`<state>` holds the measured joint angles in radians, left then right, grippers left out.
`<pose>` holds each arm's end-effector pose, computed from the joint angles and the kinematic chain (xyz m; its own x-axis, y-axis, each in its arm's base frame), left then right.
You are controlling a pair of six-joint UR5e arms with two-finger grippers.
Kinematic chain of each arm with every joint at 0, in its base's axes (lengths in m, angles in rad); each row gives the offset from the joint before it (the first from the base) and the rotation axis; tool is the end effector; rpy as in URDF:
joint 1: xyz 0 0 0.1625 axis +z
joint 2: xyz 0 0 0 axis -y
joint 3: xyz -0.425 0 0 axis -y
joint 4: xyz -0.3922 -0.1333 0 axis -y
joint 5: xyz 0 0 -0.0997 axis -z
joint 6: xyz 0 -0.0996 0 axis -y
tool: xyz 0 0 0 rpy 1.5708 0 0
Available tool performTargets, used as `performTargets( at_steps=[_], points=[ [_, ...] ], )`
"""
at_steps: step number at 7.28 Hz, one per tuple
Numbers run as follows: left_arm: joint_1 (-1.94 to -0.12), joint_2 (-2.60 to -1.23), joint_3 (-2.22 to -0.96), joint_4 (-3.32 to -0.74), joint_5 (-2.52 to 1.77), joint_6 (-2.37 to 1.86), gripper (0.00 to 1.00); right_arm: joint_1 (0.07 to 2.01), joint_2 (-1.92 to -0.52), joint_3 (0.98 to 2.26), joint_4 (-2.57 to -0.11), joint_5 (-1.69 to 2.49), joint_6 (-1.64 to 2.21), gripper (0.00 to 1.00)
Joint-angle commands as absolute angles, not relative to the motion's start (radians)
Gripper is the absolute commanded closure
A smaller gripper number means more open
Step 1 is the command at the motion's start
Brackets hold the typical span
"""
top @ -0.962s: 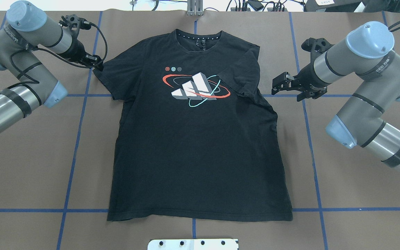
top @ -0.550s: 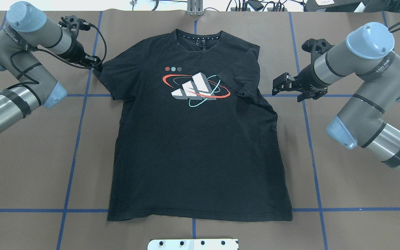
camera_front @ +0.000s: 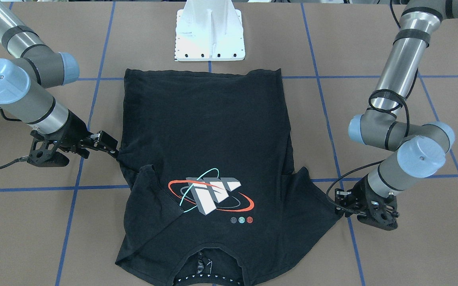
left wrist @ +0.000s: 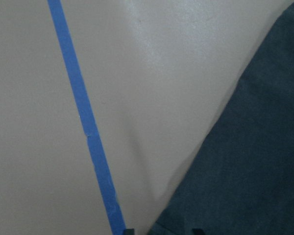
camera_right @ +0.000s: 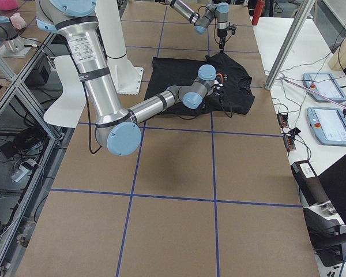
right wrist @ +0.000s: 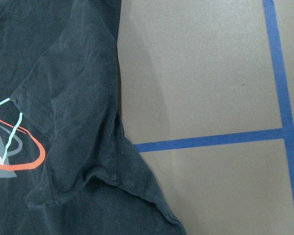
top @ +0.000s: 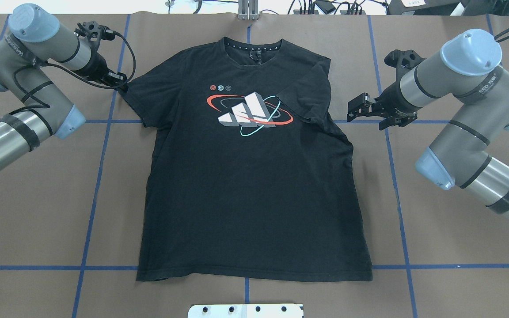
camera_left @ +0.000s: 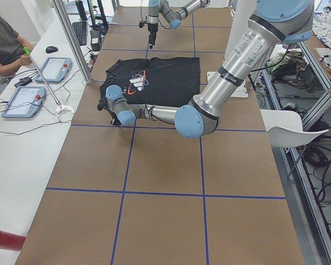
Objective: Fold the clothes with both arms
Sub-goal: 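Fold the sleeve nearest the left gripper inward onto the shirt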
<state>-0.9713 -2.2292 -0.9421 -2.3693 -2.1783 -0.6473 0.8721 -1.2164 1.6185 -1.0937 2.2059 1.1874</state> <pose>0.3768 -0.6869 0.4689 0.5816 0.3099 -0.7522 -0.0386 0.9341 0.3549 -0.3508 -0.5330 0.3819 0.5011 0.1283 0.8558 -0.1456 0.9873 -0.0628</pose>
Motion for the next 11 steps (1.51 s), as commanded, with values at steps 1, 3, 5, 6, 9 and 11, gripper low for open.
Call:
performTargets(
  at_steps=[1,3,5,6,9,11],
  points=[
    [-0.973,-2.227,-0.945,-2.368,-2.178,-0.653,1.0,0.871,-1.216,1.62,-1.094,2.206,1.187,0.01],
    [-0.994,-2.235,-1.021,-2.353,-2.192,-0.696,1.0,0.873,-1.216,1.62,-1.094,2.212,1.187,0.01],
    [-0.996,-2.236,-1.214,-2.222,-2.259,-0.861,1.0,0.879,-1.216,1.623,-1.094,2.22,1.186,0.01],
    [-0.988,-2.275,-1.236,-2.192,-2.257,-0.968,1.0,0.88,-1.219,1.626,-1.094,2.22,1.186,0.01],
    [-0.841,-2.394,-1.143,-2.164,-2.045,-1.124,1.0,0.884,-1.227,1.628,-1.094,2.221,1.184,0.01],
    [-0.836,-2.405,-1.109,-2.174,-2.037,-1.152,1.0,0.884,-1.227,1.629,-1.094,2.221,1.186,0.01]
  ],
)
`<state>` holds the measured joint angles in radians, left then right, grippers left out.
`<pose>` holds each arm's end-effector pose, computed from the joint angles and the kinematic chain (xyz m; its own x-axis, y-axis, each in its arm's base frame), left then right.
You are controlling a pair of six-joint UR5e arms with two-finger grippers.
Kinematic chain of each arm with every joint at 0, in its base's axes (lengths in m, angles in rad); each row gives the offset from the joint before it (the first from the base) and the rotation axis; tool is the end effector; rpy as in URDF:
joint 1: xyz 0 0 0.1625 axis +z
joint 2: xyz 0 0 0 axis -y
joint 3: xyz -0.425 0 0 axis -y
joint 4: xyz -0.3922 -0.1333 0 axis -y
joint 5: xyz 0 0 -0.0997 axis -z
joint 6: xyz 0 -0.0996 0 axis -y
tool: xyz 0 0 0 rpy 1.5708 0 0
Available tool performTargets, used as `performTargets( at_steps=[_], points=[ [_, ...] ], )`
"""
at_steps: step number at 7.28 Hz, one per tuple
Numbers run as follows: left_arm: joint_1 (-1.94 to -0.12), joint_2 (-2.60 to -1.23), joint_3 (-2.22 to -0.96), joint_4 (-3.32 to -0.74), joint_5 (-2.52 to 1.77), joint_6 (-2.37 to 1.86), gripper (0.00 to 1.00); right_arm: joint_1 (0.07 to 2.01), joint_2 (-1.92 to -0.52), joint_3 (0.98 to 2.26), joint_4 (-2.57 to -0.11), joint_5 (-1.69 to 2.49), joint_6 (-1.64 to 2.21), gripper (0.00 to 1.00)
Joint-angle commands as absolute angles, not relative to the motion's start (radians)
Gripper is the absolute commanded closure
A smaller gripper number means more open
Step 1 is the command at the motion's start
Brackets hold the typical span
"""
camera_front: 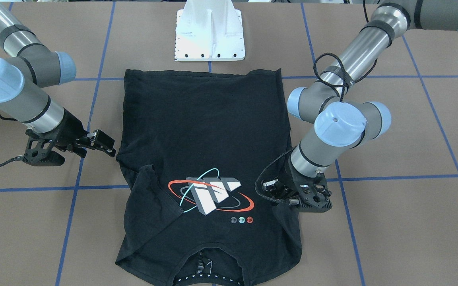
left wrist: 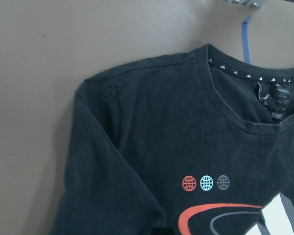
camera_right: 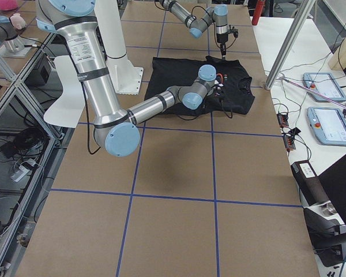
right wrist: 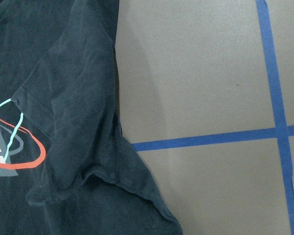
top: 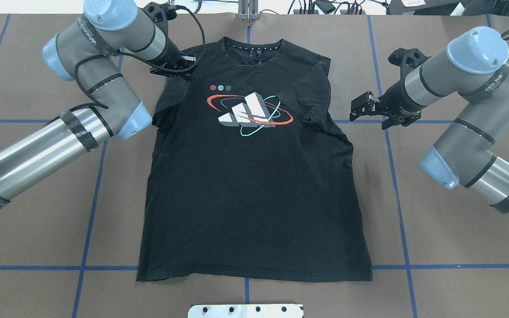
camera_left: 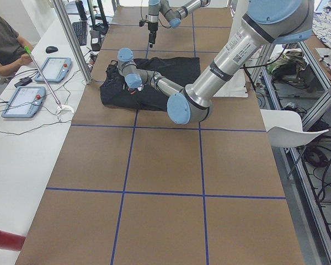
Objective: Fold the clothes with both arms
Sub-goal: 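Fold the sleeve nearest the left gripper inward onto the shirt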
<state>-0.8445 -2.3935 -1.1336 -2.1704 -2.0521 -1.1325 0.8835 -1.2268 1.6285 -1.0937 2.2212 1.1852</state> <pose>0.4685 -0.6587 0.2698 0.5049 -0.0020 -0.8632 0.2123 0.9696 0.1220 -0.3426 -0.5325 0.3831 0.4952 0.1316 0.8588 -0.1437 0.9873 -0.0684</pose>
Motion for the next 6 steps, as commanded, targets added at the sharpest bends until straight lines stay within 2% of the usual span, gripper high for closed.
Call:
performTargets(
  at_steps=[1,4,5,6],
  points=[
    [-0.836,-2.414,-1.089,-2.18,-1.999,-1.158,1.0,0.884,-1.227,1.628,-1.094,2.221,1.184,0.01],
    [-0.831,-2.46,-1.025,-2.209,-1.977,-1.221,1.0,0.884,-1.227,1.626,-1.094,2.221,1.184,0.01],
    [-0.83,-2.461,-1.025,-2.21,-1.977,-1.221,0.49,0.882,-1.227,1.626,-1.094,2.22,1.186,0.01],
    [-0.831,-2.461,-1.037,-2.212,-1.98,-1.218,0.02,0.882,-1.229,1.628,-1.094,2.218,1.189,0.01]
  ],
)
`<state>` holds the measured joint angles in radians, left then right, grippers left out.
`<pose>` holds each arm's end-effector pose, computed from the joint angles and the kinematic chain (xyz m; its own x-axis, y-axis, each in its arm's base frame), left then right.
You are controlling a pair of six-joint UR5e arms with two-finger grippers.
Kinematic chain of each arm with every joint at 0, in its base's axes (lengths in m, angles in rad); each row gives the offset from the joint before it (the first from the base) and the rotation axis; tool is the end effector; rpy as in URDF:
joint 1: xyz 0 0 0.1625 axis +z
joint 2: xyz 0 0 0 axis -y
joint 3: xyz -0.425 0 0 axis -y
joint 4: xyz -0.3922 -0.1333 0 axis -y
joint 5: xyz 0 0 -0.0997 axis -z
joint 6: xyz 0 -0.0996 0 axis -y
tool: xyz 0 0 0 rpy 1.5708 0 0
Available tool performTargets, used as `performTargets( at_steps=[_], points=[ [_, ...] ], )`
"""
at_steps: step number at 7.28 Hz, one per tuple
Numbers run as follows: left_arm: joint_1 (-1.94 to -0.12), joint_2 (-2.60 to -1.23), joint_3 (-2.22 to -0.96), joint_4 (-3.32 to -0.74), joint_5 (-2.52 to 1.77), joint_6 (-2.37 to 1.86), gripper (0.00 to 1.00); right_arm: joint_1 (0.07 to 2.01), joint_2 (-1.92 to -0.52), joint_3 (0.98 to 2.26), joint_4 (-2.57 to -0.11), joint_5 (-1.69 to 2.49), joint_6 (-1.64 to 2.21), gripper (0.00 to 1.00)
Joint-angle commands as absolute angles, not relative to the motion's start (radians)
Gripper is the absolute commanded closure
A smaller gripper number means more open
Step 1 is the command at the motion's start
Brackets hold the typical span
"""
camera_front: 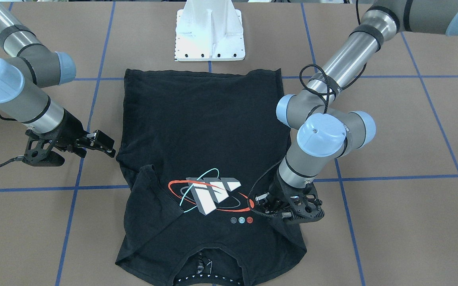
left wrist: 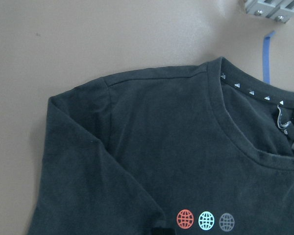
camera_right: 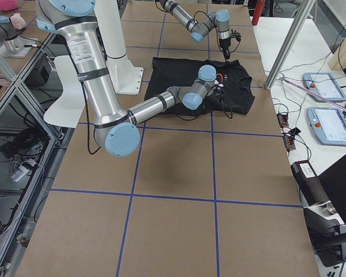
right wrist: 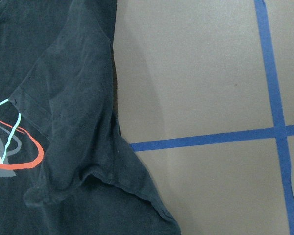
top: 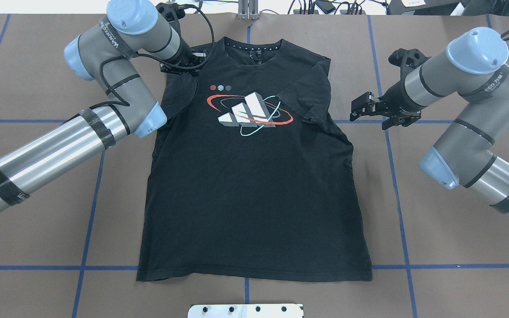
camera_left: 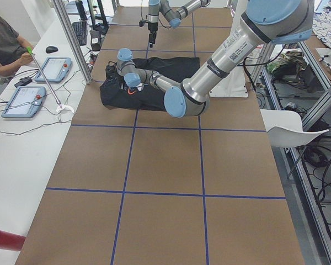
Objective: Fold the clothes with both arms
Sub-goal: 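Fold the sleeve nearest the left gripper inward onto the shirt, then move the right gripper to the hem corner nearest the robot while the left gripper withdraws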
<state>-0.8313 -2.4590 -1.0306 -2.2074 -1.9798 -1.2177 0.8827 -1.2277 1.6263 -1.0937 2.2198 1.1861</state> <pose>0.4900 -0.6762 0.2643 0.5070 -0.0850 -0.8577 0.2976 0.9512 0.0816 -0.3431 -0.5325 0.3848 0.4973 0.1341 0.8571 -0.1446 0.9870 -0.0706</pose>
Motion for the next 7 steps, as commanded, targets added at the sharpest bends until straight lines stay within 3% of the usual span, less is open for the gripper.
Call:
performTargets(
  at_steps=[1,2,4,7],
  points=[
    [-0.833,-2.454,-1.096,-2.198,-1.988,-1.219,0.01,0.882,-1.236,1.635,-1.094,2.211,1.193,0.01],
    [-0.834,-2.403,-1.205,-2.189,-1.993,-1.223,0.01,0.882,-1.273,1.676,-1.094,2.2,1.244,0.01],
    [-0.83,-2.132,-1.554,-2.18,-2.11,-1.233,0.01,0.849,-1.339,1.77,-1.095,2.154,1.536,0.01],
    [-0.822,-1.998,-1.77,-2.178,-2.117,-1.345,0.01,0.628,-1.564,2.001,-1.097,1.94,1.853,0.01]
  ],
)
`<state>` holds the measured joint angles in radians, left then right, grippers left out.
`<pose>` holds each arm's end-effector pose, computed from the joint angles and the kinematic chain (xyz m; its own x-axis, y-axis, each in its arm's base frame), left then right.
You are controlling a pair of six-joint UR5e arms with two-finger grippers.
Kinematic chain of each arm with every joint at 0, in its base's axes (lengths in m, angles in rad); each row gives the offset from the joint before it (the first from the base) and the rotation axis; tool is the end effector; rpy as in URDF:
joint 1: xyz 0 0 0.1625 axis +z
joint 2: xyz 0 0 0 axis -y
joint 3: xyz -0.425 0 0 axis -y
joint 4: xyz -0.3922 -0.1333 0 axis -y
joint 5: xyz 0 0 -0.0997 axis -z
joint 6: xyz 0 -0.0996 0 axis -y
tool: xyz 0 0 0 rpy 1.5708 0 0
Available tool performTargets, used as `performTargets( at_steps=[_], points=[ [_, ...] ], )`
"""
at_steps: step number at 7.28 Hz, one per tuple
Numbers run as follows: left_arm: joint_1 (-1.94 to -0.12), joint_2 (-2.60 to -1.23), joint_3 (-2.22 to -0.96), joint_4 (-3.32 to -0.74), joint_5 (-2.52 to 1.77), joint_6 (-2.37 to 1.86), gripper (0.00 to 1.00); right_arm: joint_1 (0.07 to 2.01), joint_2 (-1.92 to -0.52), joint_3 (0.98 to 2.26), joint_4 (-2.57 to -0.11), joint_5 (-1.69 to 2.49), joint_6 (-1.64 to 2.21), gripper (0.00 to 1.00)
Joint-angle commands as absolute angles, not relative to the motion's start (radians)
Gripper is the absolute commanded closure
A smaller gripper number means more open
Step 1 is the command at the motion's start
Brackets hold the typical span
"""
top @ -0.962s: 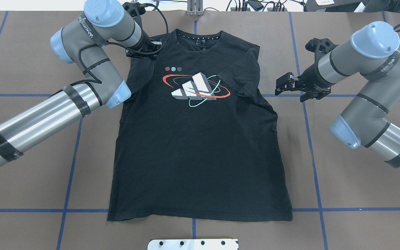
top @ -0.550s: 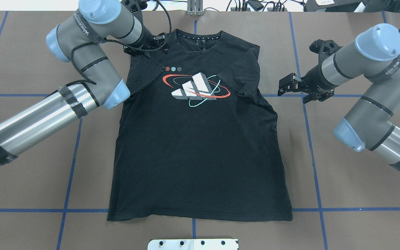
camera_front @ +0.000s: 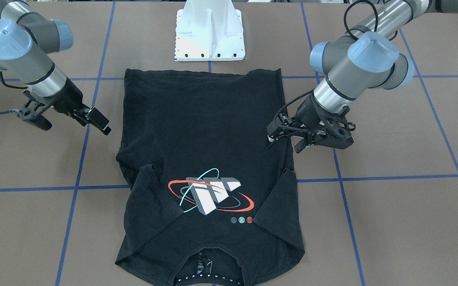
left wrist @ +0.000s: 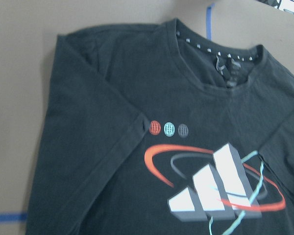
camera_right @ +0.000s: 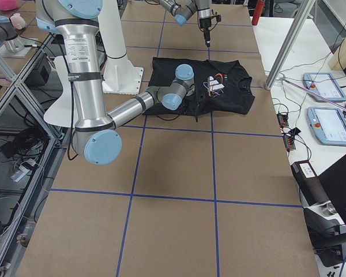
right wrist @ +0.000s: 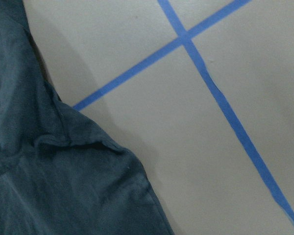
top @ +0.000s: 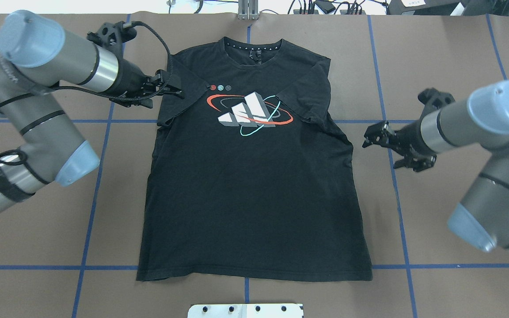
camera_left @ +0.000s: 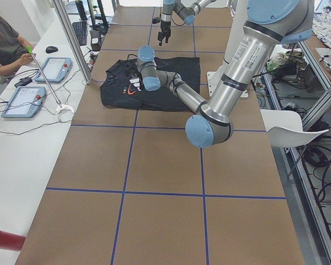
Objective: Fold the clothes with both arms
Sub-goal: 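Move the right gripper to the hem corner nearest the robot while the left gripper withdraws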
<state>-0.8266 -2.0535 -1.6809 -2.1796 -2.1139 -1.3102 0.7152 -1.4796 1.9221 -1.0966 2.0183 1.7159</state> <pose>0.3720 -0.5248 0.2576 0.3143 -0.0157 -0.9492 0.2301 0.9713 0.0601 -0.3372 -0.4124 0.3933 0.4065 0.5258 0.7472 -0.3949 0.8386 -0.3753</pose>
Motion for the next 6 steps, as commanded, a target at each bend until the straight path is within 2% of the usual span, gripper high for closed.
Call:
performTargets(
  at_steps=[1,3,6],
  points=[
    [-0.821,-1.976,-1.805,-2.177,-2.115,-1.362,0.01,0.548,-1.607,2.05,-1.097,1.862,2.005,0.01],
    [-0.821,-1.967,-1.815,-2.177,-2.112,-1.365,0.01,0.38,-1.727,2.15,-1.095,1.699,2.202,0.03],
    [-0.816,-1.968,-1.818,-2.178,-2.105,-1.379,0.01,0.171,-1.752,2.175,-1.097,1.55,2.371,0.04]
  ],
)
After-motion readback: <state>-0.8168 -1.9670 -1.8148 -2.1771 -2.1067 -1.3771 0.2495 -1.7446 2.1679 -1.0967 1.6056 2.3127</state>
